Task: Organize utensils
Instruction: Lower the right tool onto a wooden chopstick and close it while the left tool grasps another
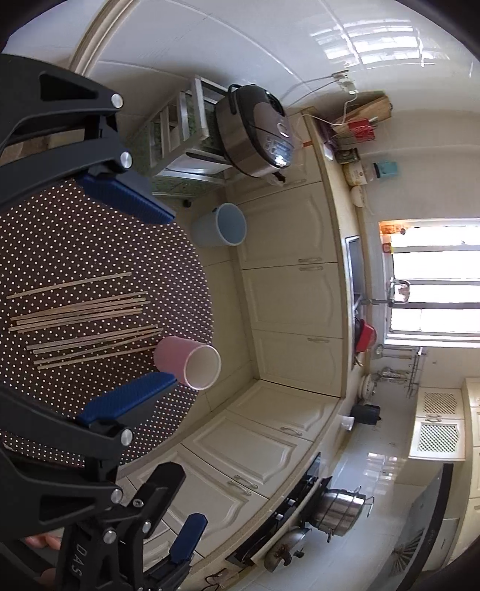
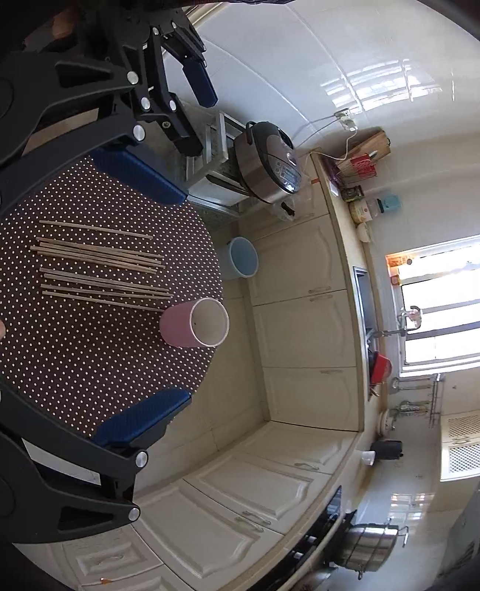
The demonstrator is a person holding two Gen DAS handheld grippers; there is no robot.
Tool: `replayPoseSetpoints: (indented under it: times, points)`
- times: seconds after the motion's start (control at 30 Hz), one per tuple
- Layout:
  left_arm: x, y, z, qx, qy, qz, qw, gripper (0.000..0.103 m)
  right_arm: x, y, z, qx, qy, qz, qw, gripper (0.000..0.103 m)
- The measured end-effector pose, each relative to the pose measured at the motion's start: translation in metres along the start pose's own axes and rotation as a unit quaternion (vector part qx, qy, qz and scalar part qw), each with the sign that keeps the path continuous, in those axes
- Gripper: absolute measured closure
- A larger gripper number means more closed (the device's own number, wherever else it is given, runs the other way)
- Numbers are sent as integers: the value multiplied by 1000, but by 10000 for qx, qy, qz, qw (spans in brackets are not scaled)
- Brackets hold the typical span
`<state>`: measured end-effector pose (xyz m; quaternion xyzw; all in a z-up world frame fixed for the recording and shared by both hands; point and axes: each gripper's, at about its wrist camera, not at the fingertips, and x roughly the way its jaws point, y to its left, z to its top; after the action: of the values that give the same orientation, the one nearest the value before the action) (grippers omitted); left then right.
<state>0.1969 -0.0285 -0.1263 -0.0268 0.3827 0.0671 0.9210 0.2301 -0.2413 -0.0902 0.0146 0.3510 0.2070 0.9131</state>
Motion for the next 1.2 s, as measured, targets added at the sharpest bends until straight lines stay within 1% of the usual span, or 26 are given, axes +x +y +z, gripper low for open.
replayPoseSetpoints:
  times: [0.07,0.17,0.27,0.3,0.33,0.37,0.43,0.47,0.5,0.57,0.6,0.67,0.8,0.87,0.9,0.93,1.03,1.13,1.2]
  points:
    - [21,7,-9,-112,345,4,9993,22,18,-5,-6,0,211,38,9998,6]
    - [50,25,-26,-302,890,74,9955,22,46,-14,-17,135,662,137,9976,7]
    - [82,48,-46,-586,1459,65,9875,22,74,-20,-33,255,1165,250,9925,19]
    - [94,58,-55,-729,1655,-4,9835,22,85,-22,-39,356,1378,326,9893,26]
    - [101,65,-64,-833,1792,-32,9803,22,94,-24,-44,439,1561,382,9860,30]
    - [111,73,-72,-988,1944,-94,9759,22,104,-25,-50,440,1735,378,9831,32]
    - [126,80,-85,-1152,2133,-238,9699,22,119,-24,-62,482,2041,466,9766,41]
    - [137,82,-93,-1184,2312,-251,9654,23,129,-26,-68,532,2180,490,9733,41]
    - [143,81,-97,-1144,2428,-265,9629,23,137,-26,-73,560,2316,491,9699,42]
    - [156,73,-105,-901,2551,-336,9621,23,151,-26,-83,557,2490,415,9660,45]
    - [165,67,-109,-738,2636,-379,9610,26,155,-28,-87,571,2588,378,9635,46]
    - [183,59,-116,-545,2850,-477,9558,41,165,-29,-94,651,2731,351,9591,48]
    - [209,54,-123,-459,3143,-538,9467,52,182,-23,-103,561,2892,228,9554,53]
    - [218,50,-122,-321,3192,-496,9458,56,193,-19,-105,485,2964,120,9538,57]
    - [223,50,-122,-265,3201,-477,9458,57,198,-18,-106,467,3006,84,9526,62]
    - [227,48,-121,-240,3214,-472,9455,58,202,-18,-106,459,3039,58,9516,64]
    - [241,48,-118,-196,3332,-435,9417,59,219,-17,-105,439,3118,-96,9491,64]
    - [252,51,-113,-164,3466,-398,9370,65,237,-16,-103,473,3222,-140,9454,65]
    - [256,50,-109,-184,3523,-394,9349,65,250,-14,-101,439,3294,-203,9430,65]
